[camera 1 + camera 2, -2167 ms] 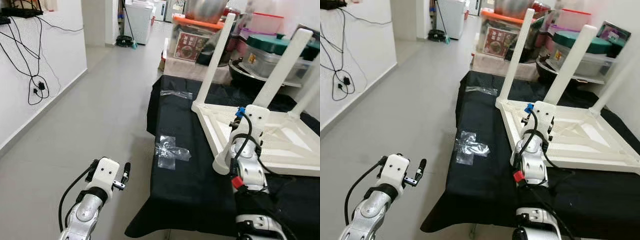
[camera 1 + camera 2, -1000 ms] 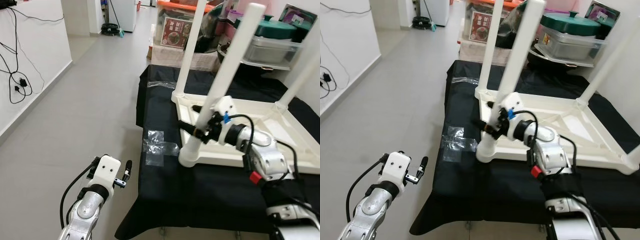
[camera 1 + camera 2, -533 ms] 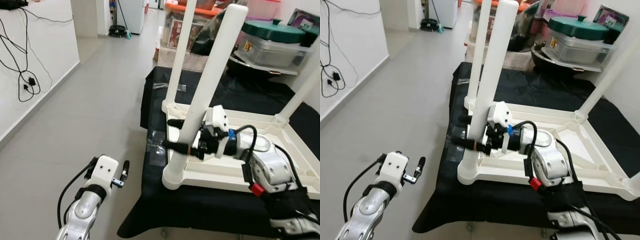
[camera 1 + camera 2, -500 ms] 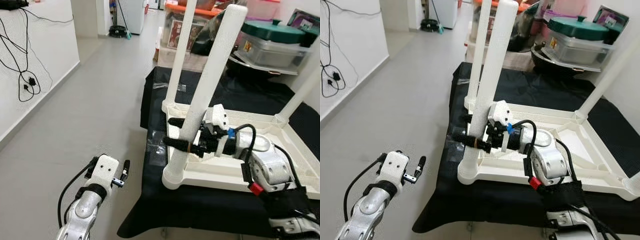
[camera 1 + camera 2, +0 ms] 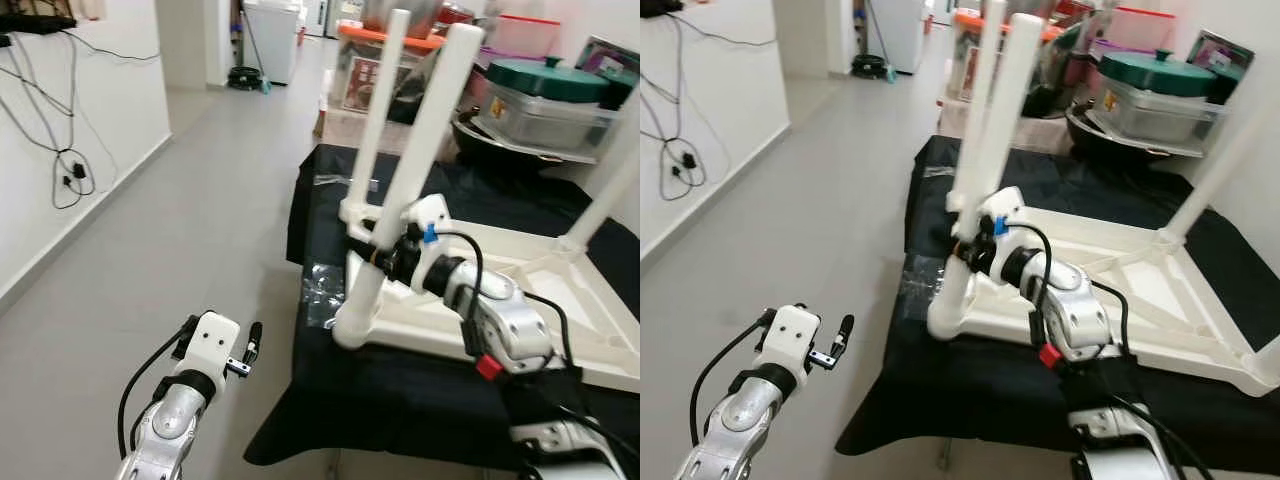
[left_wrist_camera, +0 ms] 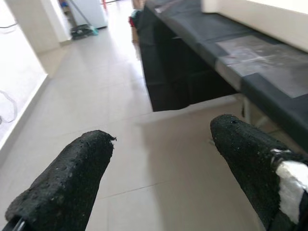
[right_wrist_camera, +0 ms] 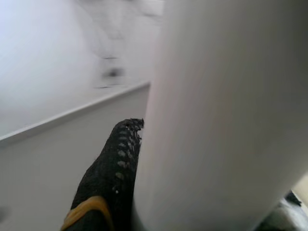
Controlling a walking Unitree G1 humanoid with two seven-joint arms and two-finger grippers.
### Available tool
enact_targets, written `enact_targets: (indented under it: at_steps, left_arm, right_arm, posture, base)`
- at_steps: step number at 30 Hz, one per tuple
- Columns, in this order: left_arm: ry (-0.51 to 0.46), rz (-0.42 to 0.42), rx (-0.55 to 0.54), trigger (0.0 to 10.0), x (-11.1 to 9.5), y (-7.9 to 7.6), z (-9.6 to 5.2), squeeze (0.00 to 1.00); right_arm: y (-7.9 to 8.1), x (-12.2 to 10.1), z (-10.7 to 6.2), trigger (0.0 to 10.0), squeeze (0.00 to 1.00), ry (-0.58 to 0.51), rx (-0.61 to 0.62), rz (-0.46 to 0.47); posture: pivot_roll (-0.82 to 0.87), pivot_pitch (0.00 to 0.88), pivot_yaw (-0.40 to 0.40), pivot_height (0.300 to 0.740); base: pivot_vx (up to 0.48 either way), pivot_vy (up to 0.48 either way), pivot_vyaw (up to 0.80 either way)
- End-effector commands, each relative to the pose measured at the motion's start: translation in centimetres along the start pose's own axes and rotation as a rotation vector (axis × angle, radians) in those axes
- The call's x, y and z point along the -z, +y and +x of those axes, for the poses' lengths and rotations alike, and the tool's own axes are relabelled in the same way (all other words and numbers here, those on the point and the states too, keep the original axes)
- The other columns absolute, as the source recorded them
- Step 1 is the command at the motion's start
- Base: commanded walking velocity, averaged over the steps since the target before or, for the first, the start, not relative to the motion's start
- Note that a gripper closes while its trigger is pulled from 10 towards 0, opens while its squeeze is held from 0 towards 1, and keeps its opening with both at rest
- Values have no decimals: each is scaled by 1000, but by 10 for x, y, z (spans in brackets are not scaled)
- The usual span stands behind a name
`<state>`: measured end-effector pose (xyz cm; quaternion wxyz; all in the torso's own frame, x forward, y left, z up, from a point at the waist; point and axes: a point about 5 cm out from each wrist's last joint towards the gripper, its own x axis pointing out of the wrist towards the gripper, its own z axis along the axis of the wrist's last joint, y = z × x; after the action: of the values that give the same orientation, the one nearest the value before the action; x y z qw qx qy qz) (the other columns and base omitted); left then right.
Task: Building children table
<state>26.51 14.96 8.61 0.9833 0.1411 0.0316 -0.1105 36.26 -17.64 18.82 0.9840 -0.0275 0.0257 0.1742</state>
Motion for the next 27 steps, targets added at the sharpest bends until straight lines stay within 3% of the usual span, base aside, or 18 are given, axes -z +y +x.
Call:
enact_targets:
  at_steps: [1, 2, 4, 5, 6, 8, 17, 18, 19, 21, 22, 23, 24, 27]
  left_arm:
    - [12, 1, 16, 10000, 3, -5, 0, 0]
    - [11, 1, 17, 10000, 3, -6, 0, 0]
    - [11, 1, 17, 10000, 3, -6, 0, 0]
    - [11, 2, 15, 10000, 2, -5, 0, 0]
    - [11, 2, 15, 10000, 2, -5, 0, 0]
    - [13, 2, 8, 10000, 3, -3, -1, 0]
    - [11, 1, 15, 10000, 2, -6, 1, 0]
    - [10, 0, 15, 10000, 2, -6, 1, 0]
    - [10, 0, 15, 10000, 2, -6, 1, 0]
    - [11, 0, 15, 10000, 3, -6, 1, 0]
    - [12, 0, 15, 10000, 3, -6, 1, 0]
    - [12, 0, 15, 10000, 3, -6, 1, 0]
    - [12, 1, 17, 10000, 3, -6, 0, 0]
    - [13, 0, 18, 10000, 3, -6, 0, 0]
  right_arm:
    - [-57, 49, -26, 0, 0, 225, 462, 29]
    - [-77, 61, -38, 0, 0, 275, 666, 68]
    - [-77, 61, -38, 0, 0, 275, 666, 68]
    - [-99, 72, -58, 0, 0, 318, 899, 102]
    - [-99, 72, -58, 0, 0, 318, 899, 102]
    - [-119, 73, -85, 0, 0, 305, 1153, 104]
    - [-110, 55, -76, 0, 0, 245, 1205, 70]
    - [-104, 55, -66, 10000, 0, 249, 1117, 99]
    - [-104, 55, -66, 10000, 0, 249, 1117, 99]
    - [-93, 51, -50, 10000, 0, 214, 1032, 146]
    - [-90, 49, -46, 10000, 576, 203, 1025, 156]
    - [-90, 49, -46, 10000, 576, 203, 1025, 156]
    - [-91, 44, -45, 10000, 1000, 154, 1025, 171]
    - [-86, 29, -34, 10000, 1000, 71, 865, 173]
  posture:
    - [73, 0, -143, 740]
    - [75, 0, -144, 740]
    - [75, 0, -144, 740]
    - [77, 0, -145, 740]
    - [77, 0, -145, 740]
    - [74, 0, -140, 740]
    - [73, 0, -141, 740]
    - [69, 0, -139, 740]
    - [69, 0, -139, 740]
    - [69, 0, -139, 740]
    - [69, 0, -139, 740]
    - [69, 0, -139, 740]
    - [67, 0, -138, 740]
    - [64, 0, -139, 740]
  base:
    - [0, 0, 0]
    - [0, 0, 0]
    - [0, 0, 0]
    - [0, 0, 0]
    - [0, 0, 0]
    - [0, 0, 0]
    - [0, 0, 0]
    - [0, 0, 0]
    - [0, 0, 0]
    - [0, 0, 0]
    - [0, 0, 0]
    - [0, 0, 0]
    - [0, 0, 0]
    - [0, 0, 0]
